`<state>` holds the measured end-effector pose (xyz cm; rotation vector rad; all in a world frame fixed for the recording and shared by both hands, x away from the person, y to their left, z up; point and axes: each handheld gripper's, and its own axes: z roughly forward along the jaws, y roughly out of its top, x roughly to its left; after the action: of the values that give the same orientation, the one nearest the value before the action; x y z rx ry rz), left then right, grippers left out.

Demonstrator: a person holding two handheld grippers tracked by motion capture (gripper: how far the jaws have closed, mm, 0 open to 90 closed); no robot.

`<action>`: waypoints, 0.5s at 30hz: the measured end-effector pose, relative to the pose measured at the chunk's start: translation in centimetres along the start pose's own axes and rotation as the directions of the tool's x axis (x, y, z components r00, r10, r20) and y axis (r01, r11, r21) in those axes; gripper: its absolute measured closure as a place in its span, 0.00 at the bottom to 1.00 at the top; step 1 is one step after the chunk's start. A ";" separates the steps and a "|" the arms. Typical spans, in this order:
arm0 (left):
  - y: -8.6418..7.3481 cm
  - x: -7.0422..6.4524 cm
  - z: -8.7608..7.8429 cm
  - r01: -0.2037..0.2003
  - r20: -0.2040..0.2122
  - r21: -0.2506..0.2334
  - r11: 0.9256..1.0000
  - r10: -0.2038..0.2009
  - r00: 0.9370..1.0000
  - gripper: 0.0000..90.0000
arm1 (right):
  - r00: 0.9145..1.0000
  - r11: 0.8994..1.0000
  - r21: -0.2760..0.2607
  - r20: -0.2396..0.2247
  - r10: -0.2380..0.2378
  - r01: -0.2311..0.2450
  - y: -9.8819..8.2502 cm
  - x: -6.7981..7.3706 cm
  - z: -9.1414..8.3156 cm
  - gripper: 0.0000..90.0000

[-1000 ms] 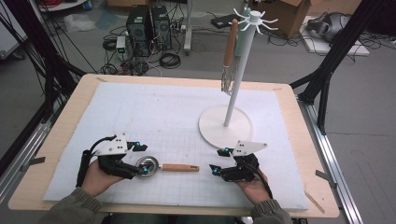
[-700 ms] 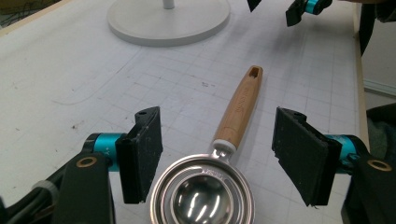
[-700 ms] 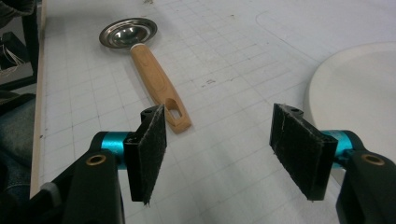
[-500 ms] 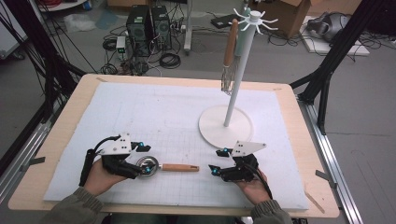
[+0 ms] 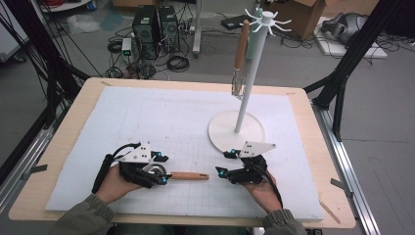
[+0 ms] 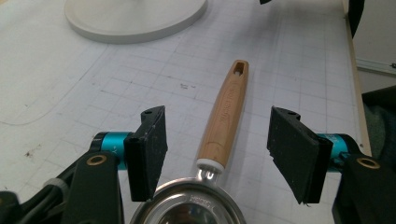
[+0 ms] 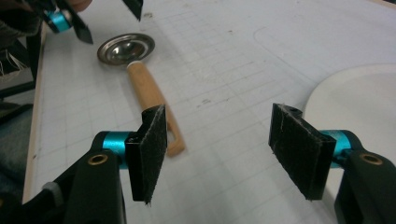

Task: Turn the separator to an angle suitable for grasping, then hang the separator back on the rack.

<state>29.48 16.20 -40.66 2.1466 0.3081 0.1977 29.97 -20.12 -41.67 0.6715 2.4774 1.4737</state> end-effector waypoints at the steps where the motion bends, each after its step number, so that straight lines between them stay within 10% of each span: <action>1: 0.0 0.2 0.1 0.004 0.004 0.004 1.000 -0.004 1.000 0.43 | 1.000 1.000 -0.002 -0.004 -0.001 0.001 0.0 -0.2 0.2 0.40; 15: 1.0 0.5 1.7 -0.017 0.047 0.065 0.998 0.014 0.999 0.48 | 1.000 0.999 0.030 -0.021 -0.020 0.020 0.0 0.2 0.2 0.40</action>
<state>30.52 14.49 -40.78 2.2159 0.2744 0.1474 29.86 -19.89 -41.80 0.6382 2.5191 1.4461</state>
